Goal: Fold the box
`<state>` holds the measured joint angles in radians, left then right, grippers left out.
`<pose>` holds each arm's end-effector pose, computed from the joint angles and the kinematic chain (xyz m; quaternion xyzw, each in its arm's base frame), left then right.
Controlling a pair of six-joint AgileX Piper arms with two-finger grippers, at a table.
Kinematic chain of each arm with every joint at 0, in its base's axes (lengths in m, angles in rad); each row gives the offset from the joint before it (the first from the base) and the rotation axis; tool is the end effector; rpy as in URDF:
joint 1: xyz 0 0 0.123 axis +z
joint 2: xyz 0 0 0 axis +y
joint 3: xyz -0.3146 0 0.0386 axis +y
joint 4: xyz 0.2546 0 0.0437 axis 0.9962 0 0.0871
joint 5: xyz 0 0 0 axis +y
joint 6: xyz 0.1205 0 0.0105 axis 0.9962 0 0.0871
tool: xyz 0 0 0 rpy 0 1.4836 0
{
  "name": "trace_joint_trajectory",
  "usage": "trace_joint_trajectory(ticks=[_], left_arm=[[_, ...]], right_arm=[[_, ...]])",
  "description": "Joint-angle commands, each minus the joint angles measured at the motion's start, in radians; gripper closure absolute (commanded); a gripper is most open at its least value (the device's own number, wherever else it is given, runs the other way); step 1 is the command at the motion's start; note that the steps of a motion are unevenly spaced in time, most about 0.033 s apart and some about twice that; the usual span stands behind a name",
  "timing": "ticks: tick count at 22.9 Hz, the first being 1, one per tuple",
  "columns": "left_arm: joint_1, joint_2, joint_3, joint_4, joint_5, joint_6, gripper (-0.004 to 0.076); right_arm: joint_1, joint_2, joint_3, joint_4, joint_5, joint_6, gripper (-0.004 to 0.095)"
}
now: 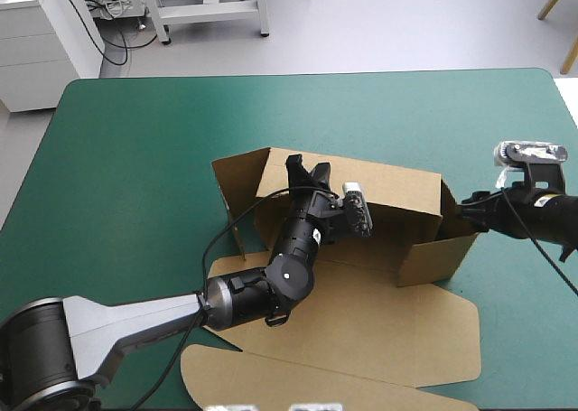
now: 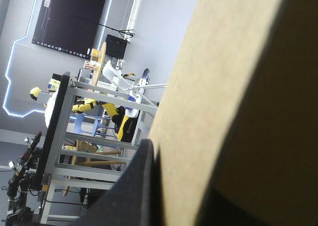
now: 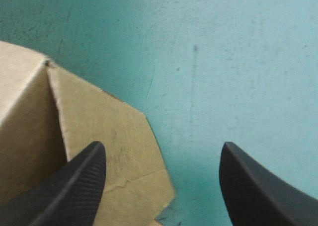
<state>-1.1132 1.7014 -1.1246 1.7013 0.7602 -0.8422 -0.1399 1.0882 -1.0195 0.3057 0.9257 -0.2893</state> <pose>0.2504 -0.3214 0.2960 0.5388 0.5836 0.2471 0.5551 0.2215 -0.0018 0.3549 -0.0229 0.9353 0.0730 0.3454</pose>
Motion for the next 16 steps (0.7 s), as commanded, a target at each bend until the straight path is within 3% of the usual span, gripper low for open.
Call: trace_joint_trajectory(ticks=[1,5,9,12,16], left_arm=[[-0.001,-0.025,-0.012,-0.107,0.011,-0.066,0.0731],[-0.001,-0.025,-0.012,-0.107,0.000,-0.062,0.0731],[-0.001,-0.025,-0.012,-0.107,-0.020,-0.052,0.0731],[-0.001,-0.025,-0.012,-0.107,-0.020,-0.037,0.0731],[-0.001,-0.025,-0.012,-0.144,-0.032,0.096,0.0731]], right_arm=[[-0.001,-0.039,0.008,0.105,0.110,-0.068,0.0331],[-0.001,-0.039,0.008,0.122,0.124,-0.098,0.0332],[-0.001,-0.058,0.060,0.197,0.113,-0.246,0.0334],[-0.001,-0.106,0.138,0.252,0.036,-0.326,0.0334],[-0.001,-0.167,0.237,0.267,-0.049,-0.410,0.0334]])
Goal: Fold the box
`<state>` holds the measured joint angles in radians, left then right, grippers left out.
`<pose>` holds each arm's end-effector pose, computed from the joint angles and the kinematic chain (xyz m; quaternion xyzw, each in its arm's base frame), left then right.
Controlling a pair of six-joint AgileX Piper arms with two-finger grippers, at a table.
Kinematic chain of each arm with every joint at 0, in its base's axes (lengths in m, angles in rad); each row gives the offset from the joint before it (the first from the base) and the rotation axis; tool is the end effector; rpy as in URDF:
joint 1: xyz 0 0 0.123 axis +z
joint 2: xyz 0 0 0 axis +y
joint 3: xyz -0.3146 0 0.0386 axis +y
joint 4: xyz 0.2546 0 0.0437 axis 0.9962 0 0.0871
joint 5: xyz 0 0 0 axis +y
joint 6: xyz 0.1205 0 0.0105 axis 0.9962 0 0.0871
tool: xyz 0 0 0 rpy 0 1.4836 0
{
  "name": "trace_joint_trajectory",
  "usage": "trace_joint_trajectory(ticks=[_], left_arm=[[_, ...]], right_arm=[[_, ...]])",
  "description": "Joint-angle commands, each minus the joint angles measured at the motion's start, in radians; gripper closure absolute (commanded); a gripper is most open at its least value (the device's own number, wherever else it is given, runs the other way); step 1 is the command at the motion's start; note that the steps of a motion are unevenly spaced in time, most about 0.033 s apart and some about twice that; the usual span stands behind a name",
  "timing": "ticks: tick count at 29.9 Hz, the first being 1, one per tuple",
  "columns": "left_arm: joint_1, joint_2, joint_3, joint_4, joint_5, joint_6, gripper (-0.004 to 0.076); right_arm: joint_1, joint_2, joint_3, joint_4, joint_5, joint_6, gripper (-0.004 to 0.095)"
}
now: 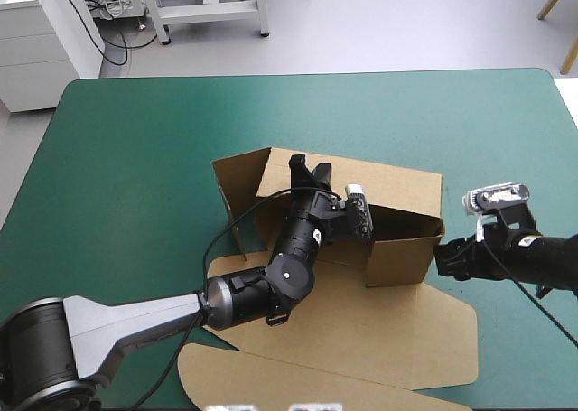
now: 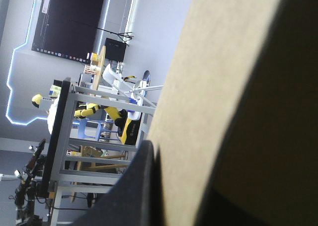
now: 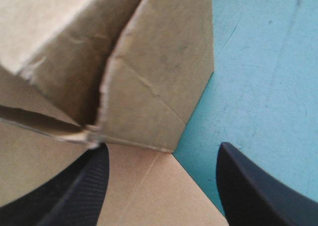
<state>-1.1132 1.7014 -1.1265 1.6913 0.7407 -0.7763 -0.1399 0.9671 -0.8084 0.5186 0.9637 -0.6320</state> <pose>0.2495 -0.3231 0.2950 0.5613 0.5675 0.2552 0.5457 0.1793 0.0245 0.3158 -0.1443 0.9248 0.1277 0.3280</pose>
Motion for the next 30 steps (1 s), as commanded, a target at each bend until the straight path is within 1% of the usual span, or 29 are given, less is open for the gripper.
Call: trace_joint_trajectory(ticks=[1,3,5,8,12,14,24,30], left_arm=[[-0.001,-0.025,-0.010,-0.141,-0.012,0.055,0.0731],[-0.001,-0.025,-0.010,-0.151,-0.015,0.110,0.0731],[-0.001,-0.025,-0.010,-0.151,-0.015,0.147,0.0731],[-0.001,-0.025,-0.010,-0.153,-0.017,0.154,0.0731],[-0.001,-0.025,-0.010,-0.173,-0.043,0.191,0.0731],[-0.001,-0.025,-0.010,-0.186,-0.055,0.210,0.0731],[-0.001,-0.025,-0.010,-0.190,-0.053,0.221,0.0731],[-0.001,-0.025,-0.010,-0.190,-0.057,0.221,0.0731]], right_arm=[[-0.001,-0.051,0.045,0.062,-0.098,-0.090,0.0334],[-0.001,-0.054,0.073,0.076,-0.123,-0.140,0.0334],[-0.001,-0.052,0.089,0.077,-0.156,-0.153,0.0334],[-0.001,-0.052,0.117,0.100,-0.219,-0.214,0.0334],[0.003,-0.050,0.119,0.215,-0.199,-0.355,0.0334],[0.003,-0.044,0.119,0.261,-0.189,-0.394,0.0334],[0.003,0.039,0.119,0.320,-0.177,-0.416,0.0334],[0.003,0.096,0.119,0.463,-0.181,-0.524,0.0334]])
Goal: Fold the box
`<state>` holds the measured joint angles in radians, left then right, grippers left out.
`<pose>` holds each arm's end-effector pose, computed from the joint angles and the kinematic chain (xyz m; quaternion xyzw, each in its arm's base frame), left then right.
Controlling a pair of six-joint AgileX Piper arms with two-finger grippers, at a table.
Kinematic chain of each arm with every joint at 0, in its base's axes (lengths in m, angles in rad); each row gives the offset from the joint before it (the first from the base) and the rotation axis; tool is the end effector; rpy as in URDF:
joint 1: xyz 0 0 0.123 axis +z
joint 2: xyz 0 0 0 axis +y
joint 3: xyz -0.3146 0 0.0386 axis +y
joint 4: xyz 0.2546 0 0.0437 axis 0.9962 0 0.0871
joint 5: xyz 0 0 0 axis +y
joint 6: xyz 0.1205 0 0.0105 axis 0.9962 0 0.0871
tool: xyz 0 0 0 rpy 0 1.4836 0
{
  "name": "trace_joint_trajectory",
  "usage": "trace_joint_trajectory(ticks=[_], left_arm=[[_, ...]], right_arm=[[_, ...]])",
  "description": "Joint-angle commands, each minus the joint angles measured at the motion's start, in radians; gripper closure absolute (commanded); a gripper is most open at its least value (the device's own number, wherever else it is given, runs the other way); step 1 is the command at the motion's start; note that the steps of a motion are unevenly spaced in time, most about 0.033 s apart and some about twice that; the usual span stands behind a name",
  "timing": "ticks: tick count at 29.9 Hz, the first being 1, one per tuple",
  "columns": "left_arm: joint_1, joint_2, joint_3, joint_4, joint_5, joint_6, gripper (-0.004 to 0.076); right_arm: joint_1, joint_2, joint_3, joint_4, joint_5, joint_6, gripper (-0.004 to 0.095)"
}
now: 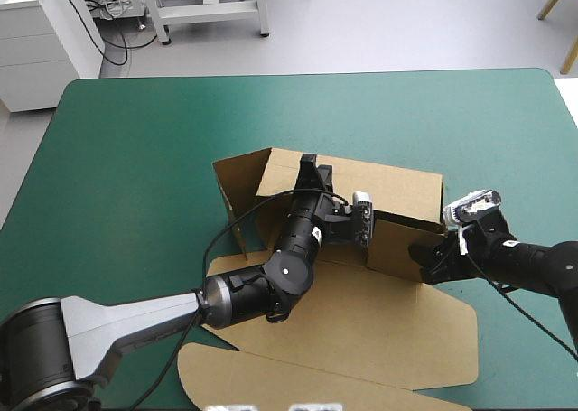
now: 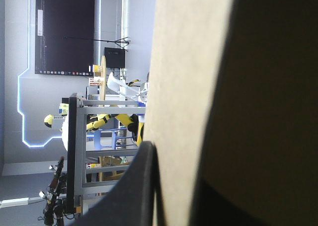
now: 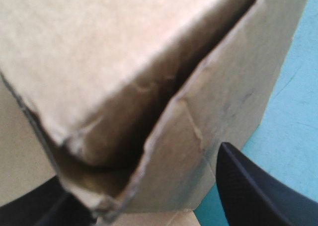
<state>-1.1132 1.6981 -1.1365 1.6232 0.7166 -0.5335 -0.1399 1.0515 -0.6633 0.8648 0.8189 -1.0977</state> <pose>0.2479 -0.3238 0.2936 0.6217 0.5200 0.2929 0.5072 0.1990 0.0399 0.2801 -0.2209 0.8825 0.1774 0.3755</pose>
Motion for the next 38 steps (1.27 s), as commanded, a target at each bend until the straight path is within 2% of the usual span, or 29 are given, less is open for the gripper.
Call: trace_joint_trajectory(ticks=[1,8,11,13,16,25,30,33,38], left_arm=[[-0.001,-0.022,0.000,-0.122,-0.033,-0.022,0.0731],[-0.001,-0.022,0.000,-0.122,-0.033,-0.022,0.0731],[-0.001,-0.022,0.000,-0.122,-0.033,-0.022,0.0731],[-0.001,-0.022,0.000,-0.122,-0.036,-0.022,0.0731],[-0.001,-0.022,0.000,-0.122,-0.036,-0.022,0.0731],[-0.001,-0.022,0.000,-0.146,-0.037,-0.022,0.0731],[-0.001,-0.022,-0.011,-0.148,-0.029,-0.022,0.0731],[-0.001,-0.022,-0.025,-0.143,-0.029,-0.022,0.0731],[-0.001,-0.022,-0.027,-0.132,-0.033,-0.022,0.0731]], right_arm=[[0.003,0.020,-0.026,0.135,-0.041,-0.069,0.0334],[0.003,0.030,-0.026,0.157,-0.164,-0.048,0.0335],[0.003,0.030,-0.026,0.176,-0.196,-0.015,0.0428],[0.003,0.030,-0.026,0.176,-0.200,0.003,0.0561],[0.003,0.030,-0.026,0.176,-0.182,0.008,0.0711],[0.003,0.033,-0.090,0.153,-0.218,0.073,0.0768],[0.003,0.075,-0.178,0.034,-0.160,0.151,0.0897],[0.028,0.104,-0.207,-0.070,-0.159,0.212,0.0904],[0.167,0.147,-0.210,-0.248,-0.250,0.367,0.0904]])
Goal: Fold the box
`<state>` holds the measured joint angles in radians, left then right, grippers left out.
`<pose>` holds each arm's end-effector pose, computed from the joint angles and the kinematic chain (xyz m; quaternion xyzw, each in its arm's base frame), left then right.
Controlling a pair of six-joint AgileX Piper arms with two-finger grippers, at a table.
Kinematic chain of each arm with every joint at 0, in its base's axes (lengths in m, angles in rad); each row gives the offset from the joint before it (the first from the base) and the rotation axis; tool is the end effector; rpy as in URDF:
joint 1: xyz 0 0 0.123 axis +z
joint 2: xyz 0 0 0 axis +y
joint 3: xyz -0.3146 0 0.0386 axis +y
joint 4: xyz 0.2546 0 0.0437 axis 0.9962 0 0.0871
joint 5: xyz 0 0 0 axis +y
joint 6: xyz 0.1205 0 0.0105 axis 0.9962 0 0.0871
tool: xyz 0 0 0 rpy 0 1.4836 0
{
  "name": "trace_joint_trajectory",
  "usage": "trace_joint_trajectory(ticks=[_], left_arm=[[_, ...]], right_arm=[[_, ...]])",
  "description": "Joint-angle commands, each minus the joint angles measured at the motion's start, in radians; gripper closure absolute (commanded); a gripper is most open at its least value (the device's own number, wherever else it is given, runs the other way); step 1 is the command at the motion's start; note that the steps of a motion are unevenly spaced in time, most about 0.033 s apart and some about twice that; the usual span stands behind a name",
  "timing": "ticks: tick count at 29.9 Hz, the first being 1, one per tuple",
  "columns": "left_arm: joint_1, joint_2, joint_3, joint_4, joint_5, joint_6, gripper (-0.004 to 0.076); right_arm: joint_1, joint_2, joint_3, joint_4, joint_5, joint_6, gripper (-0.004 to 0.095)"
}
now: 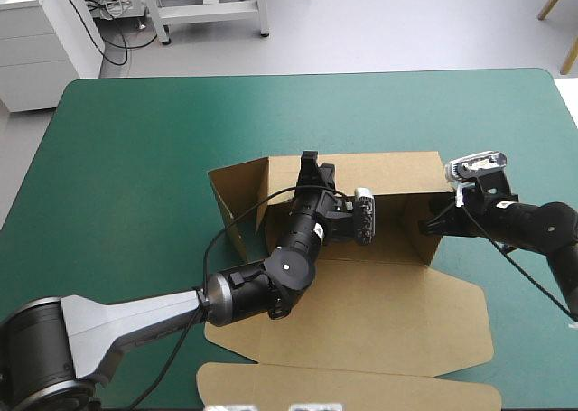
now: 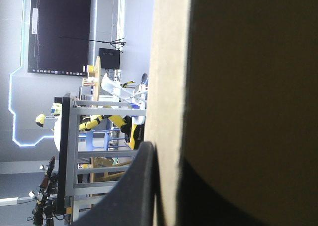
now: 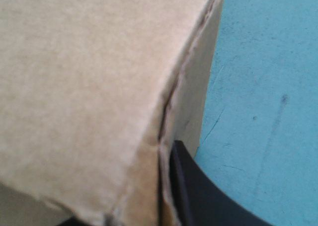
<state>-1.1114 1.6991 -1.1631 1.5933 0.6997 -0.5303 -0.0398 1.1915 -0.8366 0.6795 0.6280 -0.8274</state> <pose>0.2489 -0.3274 0.2991 0.6158 0.5294 0.2778 0.5132 0.2546 0.0346 0.3028 -0.1663 0.8943 0.1175 0.3985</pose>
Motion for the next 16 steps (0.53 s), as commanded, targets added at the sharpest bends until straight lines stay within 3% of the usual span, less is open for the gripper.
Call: trace_joint_trajectory(ticks=[1,5,13,16], left_arm=[[-0.003,-0.023,0.000,-0.102,-0.015,-0.025,0.0731],[-0.003,-0.023,0.000,-0.102,-0.017,-0.025,0.0731],[-0.003,-0.023,0.000,-0.102,-0.011,-0.025,0.0728],[-0.003,-0.023,0.000,-0.077,-0.011,-0.025,0.0691]], right_arm=[[0.090,0.019,-0.037,-0.090,-0.078,0.130,0.0904],[0.162,0.056,-0.038,-0.188,-0.116,0.229,0.0906],[0.172,0.061,-0.038,-0.202,-0.104,0.251,0.0906],[0.172,0.061,-0.038,-0.204,-0.097,0.251,0.0906]])
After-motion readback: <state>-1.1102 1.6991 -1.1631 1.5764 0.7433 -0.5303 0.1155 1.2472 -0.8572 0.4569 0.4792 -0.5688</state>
